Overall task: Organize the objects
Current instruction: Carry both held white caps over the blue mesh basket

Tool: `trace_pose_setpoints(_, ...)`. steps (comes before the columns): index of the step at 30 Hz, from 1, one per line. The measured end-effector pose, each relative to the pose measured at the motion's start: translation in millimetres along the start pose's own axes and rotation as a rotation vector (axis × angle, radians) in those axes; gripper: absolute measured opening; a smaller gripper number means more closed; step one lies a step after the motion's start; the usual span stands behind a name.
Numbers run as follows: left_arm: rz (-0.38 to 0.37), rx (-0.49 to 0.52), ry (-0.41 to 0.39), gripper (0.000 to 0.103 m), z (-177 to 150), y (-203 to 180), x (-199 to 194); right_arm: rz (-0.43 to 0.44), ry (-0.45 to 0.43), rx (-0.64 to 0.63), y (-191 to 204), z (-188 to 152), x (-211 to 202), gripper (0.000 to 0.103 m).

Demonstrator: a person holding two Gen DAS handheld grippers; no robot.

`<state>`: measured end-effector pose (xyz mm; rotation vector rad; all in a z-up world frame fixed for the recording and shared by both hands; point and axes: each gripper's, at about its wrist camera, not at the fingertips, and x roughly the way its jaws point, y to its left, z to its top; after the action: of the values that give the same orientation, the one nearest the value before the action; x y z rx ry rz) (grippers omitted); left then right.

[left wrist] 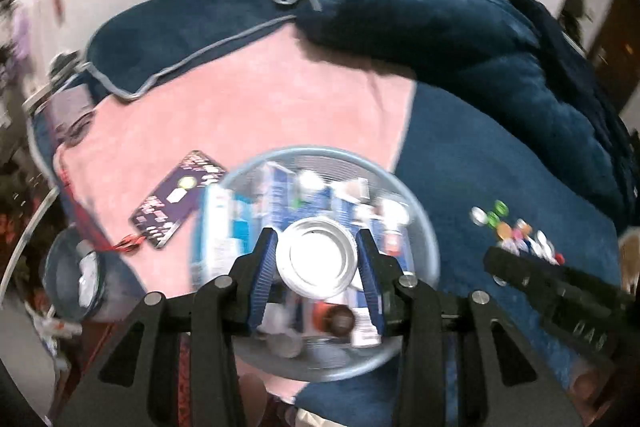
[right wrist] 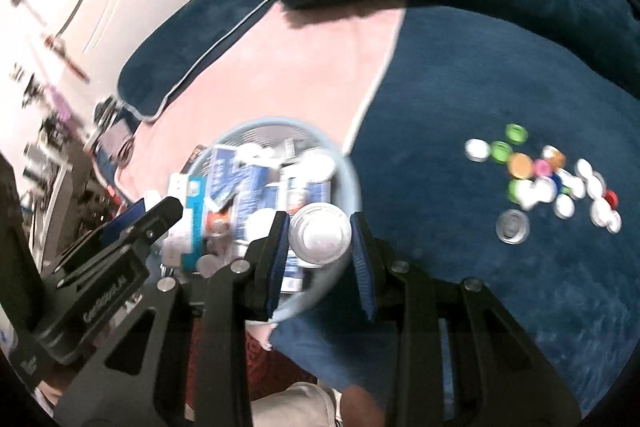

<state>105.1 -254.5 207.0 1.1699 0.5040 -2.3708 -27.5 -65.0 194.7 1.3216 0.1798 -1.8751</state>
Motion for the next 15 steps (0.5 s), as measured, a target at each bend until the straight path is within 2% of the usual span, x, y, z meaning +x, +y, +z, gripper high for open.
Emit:
trace_pose_setpoints(4, 0.028, -0.03, -0.011, 0.041, 2.4, 16.1, -0.2, 0.016, 0.044, -0.035, 18.8, -3.6, 19.9, 0.032)
trace_pose_setpoints(8, 0.051, -0.037, 0.014, 0.041, -0.5, 28.3, 10.6, 0.035, 0.076, -0.032, 29.8, -4.0, 31.7, 0.032)
trace_pose_setpoints(15, 0.038, -0.055, 0.066, 0.041, -6.0, 41.0, 29.0, 0.061, 0.097, -0.02, 40.6, 0.9, 50.4, 0.032)
